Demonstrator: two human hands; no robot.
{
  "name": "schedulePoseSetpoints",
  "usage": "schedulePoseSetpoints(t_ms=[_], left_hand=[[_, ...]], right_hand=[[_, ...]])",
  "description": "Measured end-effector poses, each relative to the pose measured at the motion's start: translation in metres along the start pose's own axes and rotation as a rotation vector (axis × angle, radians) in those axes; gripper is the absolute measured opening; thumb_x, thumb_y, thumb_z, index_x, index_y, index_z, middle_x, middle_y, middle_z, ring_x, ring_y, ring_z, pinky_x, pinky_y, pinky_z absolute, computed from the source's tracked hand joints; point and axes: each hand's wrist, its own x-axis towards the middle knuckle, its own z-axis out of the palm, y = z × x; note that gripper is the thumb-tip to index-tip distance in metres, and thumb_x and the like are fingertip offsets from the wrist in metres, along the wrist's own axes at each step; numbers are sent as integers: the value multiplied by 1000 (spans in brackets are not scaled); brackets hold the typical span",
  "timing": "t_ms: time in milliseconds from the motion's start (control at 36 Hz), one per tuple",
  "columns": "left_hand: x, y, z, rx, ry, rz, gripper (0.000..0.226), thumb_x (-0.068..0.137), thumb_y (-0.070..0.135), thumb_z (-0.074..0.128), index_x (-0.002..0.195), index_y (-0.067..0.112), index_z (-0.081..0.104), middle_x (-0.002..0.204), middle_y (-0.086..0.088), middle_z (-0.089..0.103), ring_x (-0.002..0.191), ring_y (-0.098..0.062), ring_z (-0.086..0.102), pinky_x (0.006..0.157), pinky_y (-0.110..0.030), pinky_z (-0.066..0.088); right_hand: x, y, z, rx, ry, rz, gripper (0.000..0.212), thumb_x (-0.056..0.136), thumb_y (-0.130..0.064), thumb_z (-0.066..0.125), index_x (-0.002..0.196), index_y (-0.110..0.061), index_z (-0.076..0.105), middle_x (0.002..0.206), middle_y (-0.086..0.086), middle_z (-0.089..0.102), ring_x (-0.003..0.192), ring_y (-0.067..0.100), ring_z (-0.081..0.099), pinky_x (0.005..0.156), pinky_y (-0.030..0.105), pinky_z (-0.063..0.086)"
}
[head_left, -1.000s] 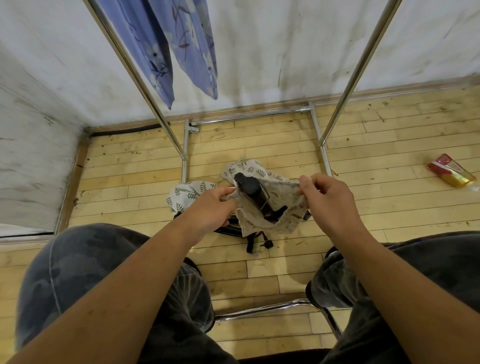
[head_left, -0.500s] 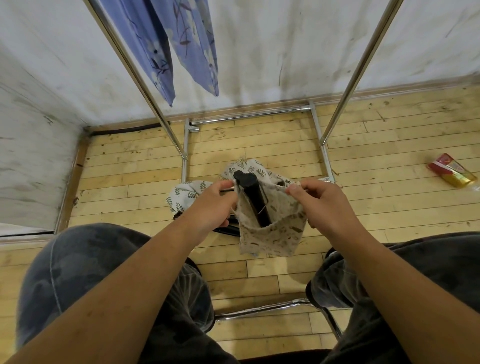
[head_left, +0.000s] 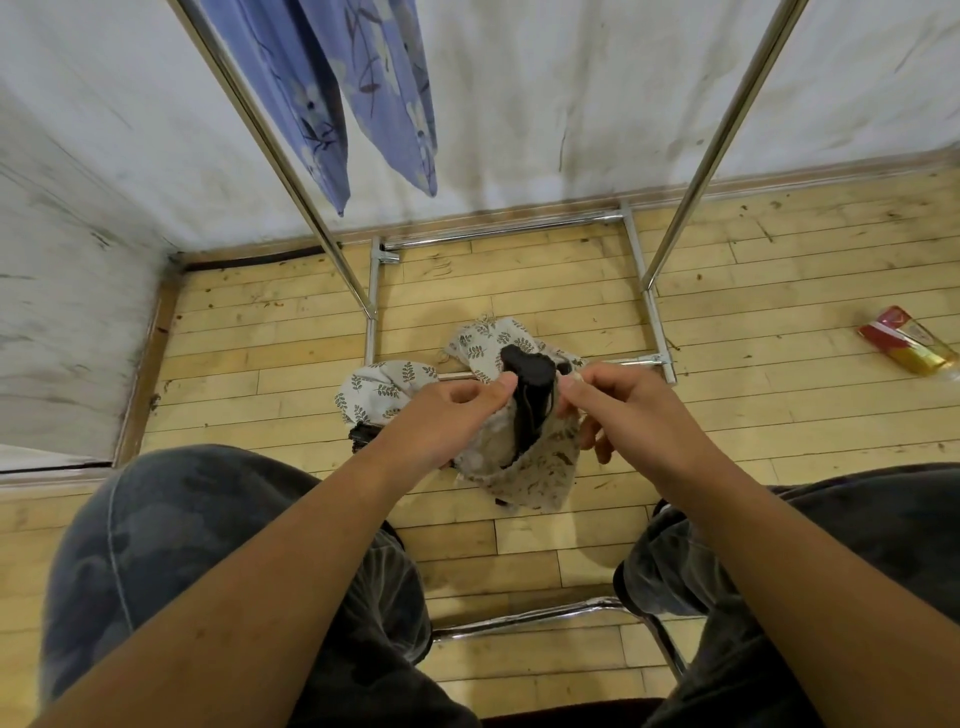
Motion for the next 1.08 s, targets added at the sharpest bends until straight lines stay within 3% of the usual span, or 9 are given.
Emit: schedulePoseSetpoints(t_ms=[111, 167, 250, 361, 472, 583, 694, 778, 1083], left_hand=[[3, -2, 1, 63, 15, -84, 87, 78, 93, 37, 129, 31, 67, 136, 1, 66, 104, -6, 61, 106, -50, 50], [7, -4, 2, 72, 27, -130, 100, 71, 100, 27, 128, 28, 66, 123, 4, 69, 100, -17, 65, 99, -45, 53], [10, -6, 3, 79, 67, -100, 83, 82, 93, 29, 124, 30, 64, 98, 7, 65, 80, -15, 63, 82, -39, 53], [13, -8, 4, 59, 78, -28, 63, 93, 74, 49, 143, 36, 56, 114, 17, 63, 86, -5, 61, 78, -32, 51], [19, -10, 2, 67, 82, 24, 65, 87, 64, 67, 147, 49, 47, 143, 11, 58, 105, -5, 65, 96, -34, 54], [16, -6, 2, 75, -21, 86, 49, 90, 42, 76, 135, 53, 58, 90, 15, 74, 60, 3, 64, 55, -13, 46], [18, -11, 6, 90, -115, 106, 27, 91, 44, 73, 116, 52, 67, 78, -1, 76, 63, -8, 61, 65, -25, 44], [16, -15, 8, 83, -150, 125, 16, 95, 43, 69, 110, 50, 71, 61, -1, 55, 57, -16, 41, 54, -26, 32], [20, -11, 10, -31, -150, 129, 61, 91, 37, 75, 146, 38, 47, 73, 3, 70, 68, -17, 54, 66, -33, 43]], right_hand=[[0, -2, 1, 13, -60, -2, 31, 102, -37, 60, 81, -20, 76, 90, 13, 73, 72, 19, 67, 61, 36, 53], [0, -2, 2, 7, -96, -2, 27, 101, -33, 61, 83, -20, 77, 90, 13, 73, 74, 22, 69, 62, 35, 54], [0, 0, 2, -11, -143, -11, 25, 99, -28, 64, 85, -10, 76, 88, 19, 71, 76, 27, 70, 64, 36, 54], [0, 1, 1, -18, -199, -2, 39, 83, -41, 67, 85, -2, 72, 94, 22, 70, 73, 20, 66, 64, 35, 52], [-3, 0, 1, -24, -237, 23, 35, 80, -43, 64, 79, -10, 74, 94, 18, 73, 74, 20, 66, 65, 35, 51], [-2, 2, 2, -7, -211, 25, 24, 98, -27, 64, 85, -9, 74, 86, 15, 70, 80, 30, 70, 65, 36, 51], [0, 0, 3, -3, -183, 59, 23, 102, -29, 60, 91, -18, 78, 95, 4, 76, 78, 22, 70, 64, 35, 53], [0, -1, 3, 9, -176, 88, 20, 103, -26, 58, 99, -19, 76, 98, -1, 78, 74, 19, 70, 62, 37, 52], [0, 1, 6, 14, -251, 156, 15, 102, -29, 60, 111, -25, 72, 100, -6, 77, 79, 21, 75, 61, 34, 53]])
